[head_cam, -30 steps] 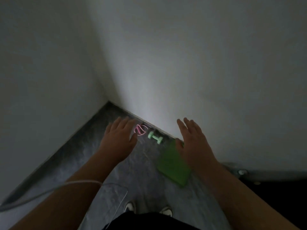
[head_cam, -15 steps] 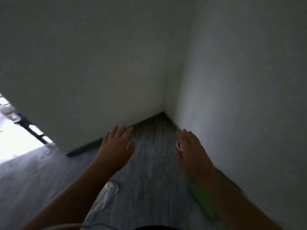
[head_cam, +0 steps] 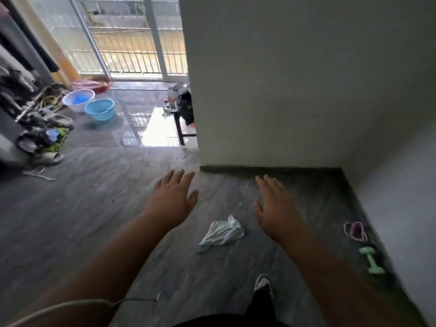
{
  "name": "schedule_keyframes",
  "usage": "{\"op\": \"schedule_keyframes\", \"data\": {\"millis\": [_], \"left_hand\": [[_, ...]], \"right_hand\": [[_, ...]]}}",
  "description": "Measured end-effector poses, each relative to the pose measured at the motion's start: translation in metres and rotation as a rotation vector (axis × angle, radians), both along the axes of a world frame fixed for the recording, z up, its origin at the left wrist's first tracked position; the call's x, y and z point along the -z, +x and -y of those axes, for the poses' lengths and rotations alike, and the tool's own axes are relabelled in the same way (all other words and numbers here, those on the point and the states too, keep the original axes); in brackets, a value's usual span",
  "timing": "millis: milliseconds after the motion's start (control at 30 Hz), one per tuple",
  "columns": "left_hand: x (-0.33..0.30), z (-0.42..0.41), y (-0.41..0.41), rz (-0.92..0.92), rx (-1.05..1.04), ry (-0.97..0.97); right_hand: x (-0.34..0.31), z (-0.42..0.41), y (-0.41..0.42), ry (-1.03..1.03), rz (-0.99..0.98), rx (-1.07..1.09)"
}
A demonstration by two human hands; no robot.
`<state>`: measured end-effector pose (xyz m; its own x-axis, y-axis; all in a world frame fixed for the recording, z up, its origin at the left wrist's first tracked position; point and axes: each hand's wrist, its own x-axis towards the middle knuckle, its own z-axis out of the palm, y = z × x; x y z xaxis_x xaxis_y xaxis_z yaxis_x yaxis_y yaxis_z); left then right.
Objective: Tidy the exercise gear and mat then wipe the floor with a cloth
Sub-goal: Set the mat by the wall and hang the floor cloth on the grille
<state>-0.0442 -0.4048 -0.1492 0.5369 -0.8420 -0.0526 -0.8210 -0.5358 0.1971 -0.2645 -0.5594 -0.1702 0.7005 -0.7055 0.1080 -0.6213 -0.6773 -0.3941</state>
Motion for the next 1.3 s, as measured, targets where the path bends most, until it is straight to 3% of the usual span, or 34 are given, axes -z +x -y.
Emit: {"op": "schedule_keyframes", "data": {"millis": [300,633,833,1133,1300], "left_hand": [[0.049,-0.012,0.075,-0.112,-0.209,0.081],[0.154,0.11,0.137,-0.177,-0.346,0.1],[0.304,0.169,0.146,-0.3,-0.367,0.132],[0.619,0.193,0.127,-0.488,-0.398,0.284],[0.778,0.184,0.126,-0.541,-0.488,0.304]], "right_hand": [[0.044,0.031,0.114,0.066,-0.046,-0.241],[0.159,0.161,0.208,0.21,-0.198,-0.362],[0.299,0.206,0.222,0.346,-0.268,-0.302],[0.599,0.217,0.208,0.487,-0.497,-0.332],[0.755,0.208,0.208,0.465,-0.631,-0.417]]}}
